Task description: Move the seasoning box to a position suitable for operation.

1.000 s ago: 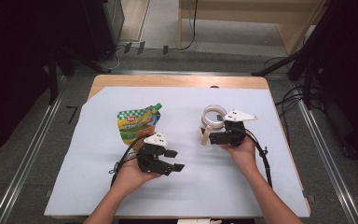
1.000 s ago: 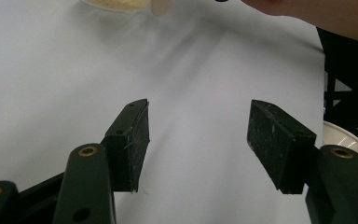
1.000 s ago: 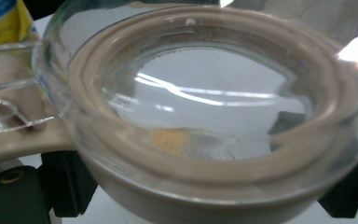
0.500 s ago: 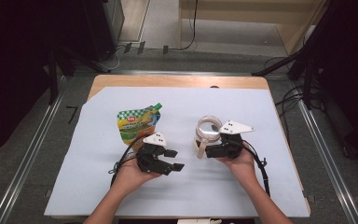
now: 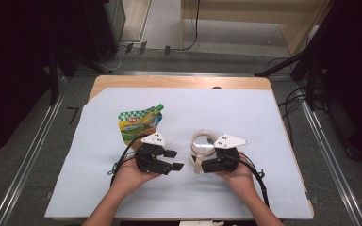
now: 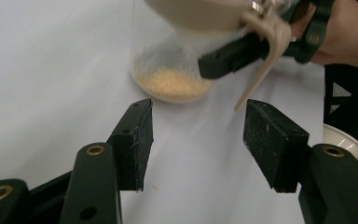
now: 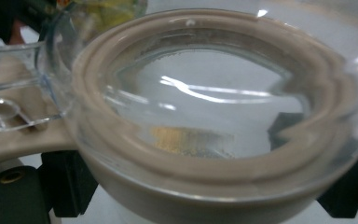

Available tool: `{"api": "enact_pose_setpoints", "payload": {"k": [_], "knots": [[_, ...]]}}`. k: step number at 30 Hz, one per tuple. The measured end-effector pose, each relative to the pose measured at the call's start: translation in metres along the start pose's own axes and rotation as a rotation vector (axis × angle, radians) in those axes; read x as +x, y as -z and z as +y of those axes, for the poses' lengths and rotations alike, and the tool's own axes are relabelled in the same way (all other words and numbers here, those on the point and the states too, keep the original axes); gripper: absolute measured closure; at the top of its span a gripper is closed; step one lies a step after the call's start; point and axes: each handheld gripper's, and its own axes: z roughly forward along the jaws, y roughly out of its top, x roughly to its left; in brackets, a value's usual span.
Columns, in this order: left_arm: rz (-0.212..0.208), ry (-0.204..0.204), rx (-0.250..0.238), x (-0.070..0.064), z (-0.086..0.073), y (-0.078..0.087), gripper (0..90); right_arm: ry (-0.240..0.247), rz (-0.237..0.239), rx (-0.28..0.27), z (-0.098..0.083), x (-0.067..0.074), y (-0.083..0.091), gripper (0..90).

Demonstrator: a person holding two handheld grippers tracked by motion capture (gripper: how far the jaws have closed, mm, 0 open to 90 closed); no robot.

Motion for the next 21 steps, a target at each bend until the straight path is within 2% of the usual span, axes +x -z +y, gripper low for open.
{"api": "enact_pose_setpoints", "payload": {"k": [2,4,9,12,14,19,21], "knots": [[0.002,-0.001,0.001,0.000,0.000,0.000,43.0,0.029,-0.012,0.022,-0.004,0.005,-0.004,12.1],[0.002,-0.002,0.001,0.000,0.000,0.000,42.9,0.048,-0.019,0.013,-0.006,0.007,-0.005,12.0],[-0.008,0.004,-0.006,0.001,0.000,-0.001,42.5,0.023,-0.013,0.006,-0.010,0.007,-0.005,11.1],[-0.012,0.002,-0.005,0.001,0.000,-0.001,42.4,-0.026,0.013,0.018,-0.012,0.003,-0.007,8.1],[-0.009,0.001,-0.006,0.001,0.000,0.000,42.4,-0.041,0.012,0.028,-0.012,0.002,-0.008,5.7],[-0.011,0.011,-0.022,0.002,-0.001,0.004,42.4,-0.026,0.011,0.050,-0.009,0.001,0.000,4.4],[-0.010,0.015,-0.021,0.003,-0.001,0.004,42.6,-0.039,0.034,0.055,-0.009,0.002,0.006,4.9]]}}
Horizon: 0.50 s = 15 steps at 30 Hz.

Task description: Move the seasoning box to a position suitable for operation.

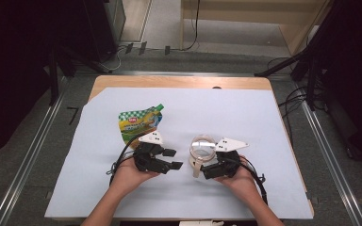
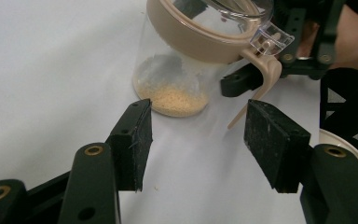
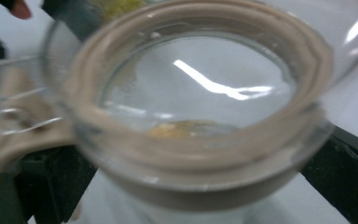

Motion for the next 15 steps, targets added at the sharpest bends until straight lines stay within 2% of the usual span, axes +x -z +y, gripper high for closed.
{"api": "enact_pose_setpoints", "payload": {"k": [3,6,8,10,11,13,15], "knots": [[0.001,-0.005,0.007,-0.001,0.000,-0.001,42.8,-0.019,-0.004,0.017,-0.002,0.001,0.008,5.7],[0.003,-0.004,0.008,-0.002,0.000,-0.002,42.8,-0.024,0.025,0.011,-0.002,-0.001,0.021,5.8],[0.004,-0.004,0.010,-0.002,0.000,-0.002,43.0,-0.014,0.024,0.003,-0.003,-0.002,0.032,9.0],[-0.008,0.001,0.010,-0.002,0.000,-0.003,44.0,0.006,0.023,-0.015,-0.004,-0.002,0.043,15.1],[-0.017,0.007,0.008,-0.002,0.000,-0.004,45.1,0.011,0.039,-0.014,-0.005,-0.002,0.049,21.4],[-0.018,0.007,0.016,-0.002,0.001,-0.004,46.9,0.037,0.068,0.006,-0.008,-0.003,0.057,30.5],[-0.014,0.006,0.013,-0.004,0.001,-0.004,49.5,0.059,0.066,0.028,-0.010,-0.002,0.061,39.3]]}}
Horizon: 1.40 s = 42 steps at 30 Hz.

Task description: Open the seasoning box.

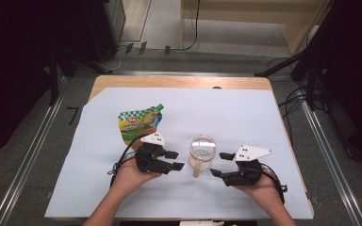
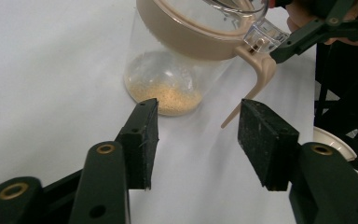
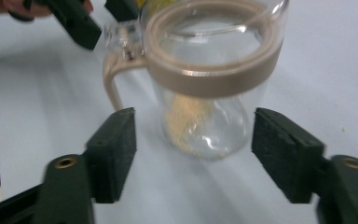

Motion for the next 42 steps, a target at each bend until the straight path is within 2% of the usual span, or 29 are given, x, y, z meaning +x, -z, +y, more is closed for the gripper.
{"api": "enact_pose_setpoints", "payload": {"k": [3,7,11,13,14,16,17,20,23,24,26,34,37,42], "knots": [[-0.006,0.003,0.002,-0.002,0.000,0.000,54.8,0.007,0.003,0.008,0.000,0.000,0.002,48.2],[-0.022,-0.016,0.035,-0.006,0.000,-0.004,59.8,-0.028,0.004,0.014,0.002,-0.002,0.001,57.7],[-0.039,-0.021,0.037,-0.010,0.002,-0.006,66.6,-0.070,0.006,0.039,0.002,-0.003,-0.002,66.9],[-0.039,-0.025,0.036,-0.011,0.003,-0.008,73.6,-0.084,0.001,0.048,0.001,-0.003,-0.003,73.0],[-0.054,-0.026,0.033,-0.012,0.003,-0.009,80.0,-0.099,-0.010,0.056,0.001,-0.003,-0.004,75.3],[-0.063,-0.041,0.034,-0.015,0.004,-0.012,90.0,-0.143,-0.008,0.059,0.002,-0.003,-0.006,80.6],[-0.065,-0.046,0.035,-0.016,0.005,-0.013,90.0,-0.156,-0.002,0.060,0.001,-0.002,-0.007,83.3],[-0.054,-0.074,0.031,-0.022,0.007,-0.019,90.0,-0.150,-0.015,0.058,0.002,0.002,-0.010,89.0],[-0.044,-0.087,0.031,-0.026,0.008,-0.024,90.0,-0.135,-0.017,0.074,0.003,0.005,-0.013,89.2],[-0.033,-0.104,0.043,-0.026,0.008,-0.027,90.0,-0.135,-0.015,0.073,0.003,0.004,-0.013,89.1],[-0.024,-0.113,0.052,-0.027,0.008,-0.029,90.0,-0.130,-0.016,0.076,0.003,0.005,-0.013,89.4],[-0.041,-0.075,0.035,-0.023,0.008,-0.034,90.0,-0.145,-0.022,0.087,0.003,0.000,-0.013,90.0],[-0.051,-0.054,0.013,-0.022,0.008,-0.036,90.0,-0.150,-0.024,0.086,0.003,0.000,-0.013,90.0],[-0.045,-0.047,0.003,-0.023,0.008,-0.037,90.0,-0.149,-0.026,0.084,0.003,-0.001,-0.013,90.0]]}}
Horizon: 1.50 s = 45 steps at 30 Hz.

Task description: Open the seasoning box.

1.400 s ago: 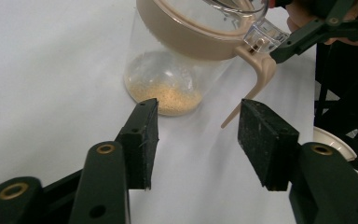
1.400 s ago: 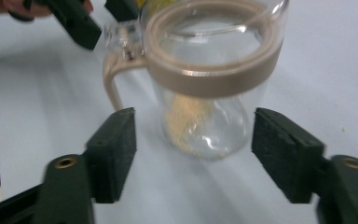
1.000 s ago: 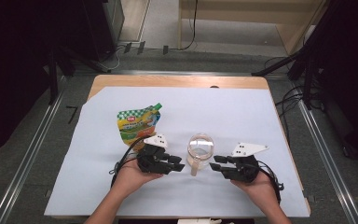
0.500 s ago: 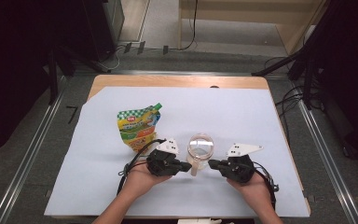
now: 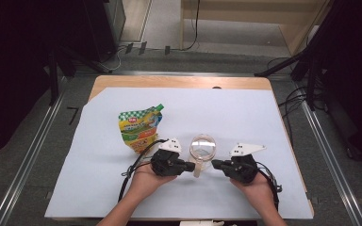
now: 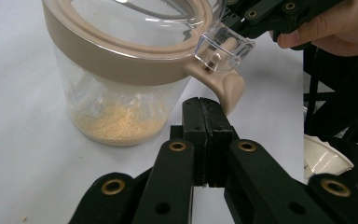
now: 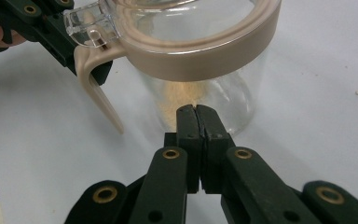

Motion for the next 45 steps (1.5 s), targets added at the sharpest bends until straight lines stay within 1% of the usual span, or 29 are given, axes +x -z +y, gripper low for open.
{"api": "enact_pose_setpoints", "payload": {"k": [4,8,9,10,12,13,16,19,22,25,27,31,35,36,38,39,40,42,45], "knots": [[0.003,0.002,0.000,0.000,0.000,-0.001,90.0,-0.018,0.009,0.005,0.000,-0.003,-0.001,90.0],[0.007,-0.001,-0.004,-0.002,0.001,-0.003,90.0,-0.016,0.002,0.004,0.000,-0.002,-0.002,90.0],[0.004,0.004,-0.007,-0.002,0.001,-0.003,90.0,-0.016,0.002,0.003,0.000,-0.002,-0.002,90.0],[-0.003,0.005,-0.008,-0.003,0.002,-0.005,90.0,-0.012,0.002,0.005,0.000,-0.003,-0.003,90.0],[-0.003,0.001,-0.003,-0.004,0.002,-0.006,90.0,-0.013,0.008,0.012,0.001,-0.002,-0.005,90.0],[-0.007,-0.003,-0.002,-0.005,0.002,-0.008,90.0,-0.007,0.014,0.017,0.001,-0.001,-0.007,90.0],[0.000,-0.003,0.001,-0.008,0.003,-0.010,90.0,0.020,0.010,0.019,0.003,0.003,-0.012,90.0],[-0.004,0.005,-0.004,-0.007,0.003,-0.011,90.0,0.023,0.005,0.016,0.003,0.003,-0.013,90.0],[0.002,0.006,-0.011,-0.007,0.005,-0.014,90.0,0.026,0.003,0.015,0.003,0.003,-0.013,90.0],[-0.010,0.007,-0.010,-0.006,0.006,-0.014,90.0,0.020,0.002,0.017,0.003,0.002,-0.013,90.0],[-0.017,0.007,-0.005,-0.004,0.006,-0.012,88.8,0.024,0.001,0.016,0.003,0.002,-0.013,90.0],[-0.011,0.011,-0.005,-0.003,0.005,-0.003,86.4,0.023,0.015,-0.003,0.004,0.004,-0.009,90.0],[0.001,0.007,0.005,-0.003,0.004,0.006,85.1,0.032,0.012,-0.014,0.002,0.012,0.003,90.0],[0.004,0.017,0.009,-0.002,0.004,0.008,84.2,0.030,0.010,-0.019,0.002,0.014,0.005,90.0],[0.022,0.029,0.014,-0.001,0.004,0.013,80.7,0.029,0.007,-0.035,0.000,0.018,0.011,90.0],[0.023,0.028,0.013,0.000,0.003,0.014,78.5,0.029,0.010,-0.041,0.000,0.021,0.013,90.0],[0.029,0.023,0.013,0.001,0.003,0.017,77.9,0.031,0.010,-0.045,0.000,0.023,0.015,90.0],[0.038,0.026,0.015,0.002,0.003,0.021,74.5,0.012,0.014,-0.044,-0.001,0.027,0.017,90.0],[0.037,0.034,0.006,0.006,0.001,0.026,70.4,0.017,0.024,-0.048,-0.003,0.035,0.016,90.0]]}}
